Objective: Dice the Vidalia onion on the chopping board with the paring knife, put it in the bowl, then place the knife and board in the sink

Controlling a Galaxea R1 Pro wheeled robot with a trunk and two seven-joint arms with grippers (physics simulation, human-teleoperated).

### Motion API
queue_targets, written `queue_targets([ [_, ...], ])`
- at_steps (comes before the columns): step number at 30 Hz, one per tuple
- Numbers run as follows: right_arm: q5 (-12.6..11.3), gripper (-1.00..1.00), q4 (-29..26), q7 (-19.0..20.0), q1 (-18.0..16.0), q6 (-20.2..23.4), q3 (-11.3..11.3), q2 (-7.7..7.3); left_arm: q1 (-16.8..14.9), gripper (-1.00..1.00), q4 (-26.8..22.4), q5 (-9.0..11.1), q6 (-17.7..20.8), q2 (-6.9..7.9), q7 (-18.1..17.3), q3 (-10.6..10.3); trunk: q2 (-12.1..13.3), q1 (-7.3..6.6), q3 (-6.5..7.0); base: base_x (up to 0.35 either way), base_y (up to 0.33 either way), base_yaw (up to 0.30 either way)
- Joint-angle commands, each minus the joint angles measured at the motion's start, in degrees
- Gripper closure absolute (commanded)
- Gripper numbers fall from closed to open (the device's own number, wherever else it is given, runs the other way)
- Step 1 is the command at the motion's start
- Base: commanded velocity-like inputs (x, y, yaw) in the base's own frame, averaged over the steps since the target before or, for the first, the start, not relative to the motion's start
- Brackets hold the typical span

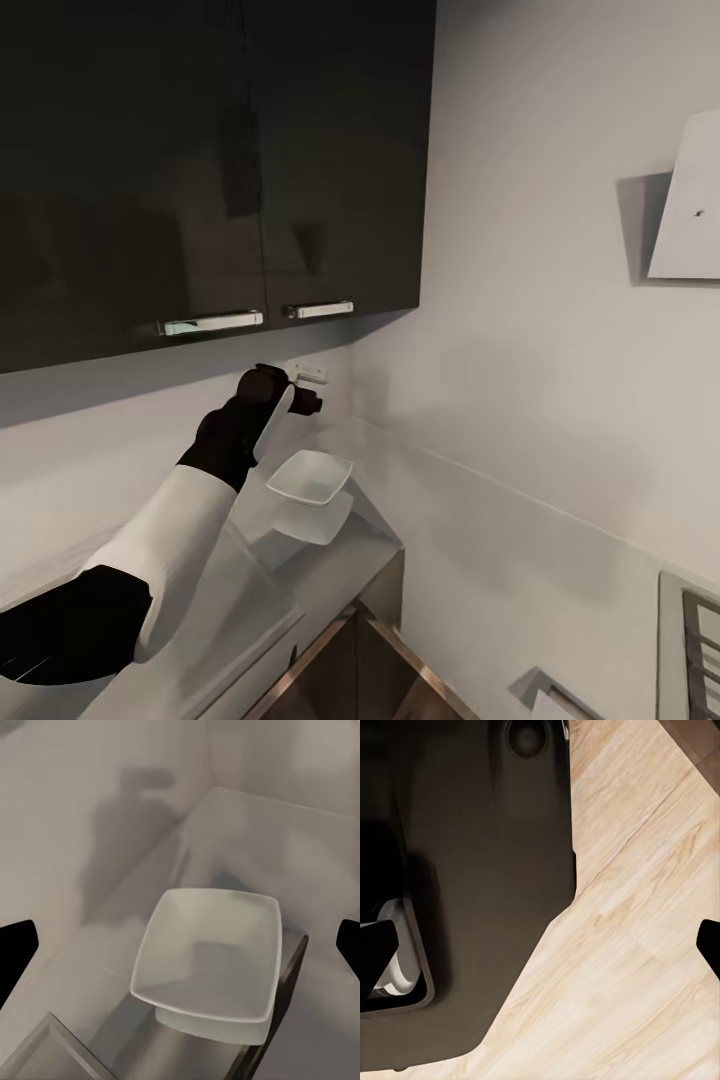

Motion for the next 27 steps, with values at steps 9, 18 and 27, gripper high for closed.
queue_targets([
  [9, -0.6, -1.0, -0.1, -0.5, 0.1, 0.0, 0.5, 0.0, 0.0, -1.0, 0.2, 0.4, 0.2, 0.16, 0.4, -0.1, 0.0, 0.02, -0.01, 0.002, -0.001, 0.0],
  [18, -0.7, -1.0, -0.2, -0.7, 0.1, 0.1, 0.4, 0.0, 0.1, -1.0, 0.3, 0.4, 0.2, 0.44, 0.4, -0.1, 0.0, 0.02, -0.01, 0.0, 0.0, 0.0],
  [27, -0.8, -1.0, -0.2, -0.6, 0.1, 0.1, 0.4, 0.0, 0.1, -1.0, 0.3, 0.4, 0.2, 0.47, 0.4, -0.1, 0.0, 0.02, -0.01, 0.0, 0.0, 0.0],
])
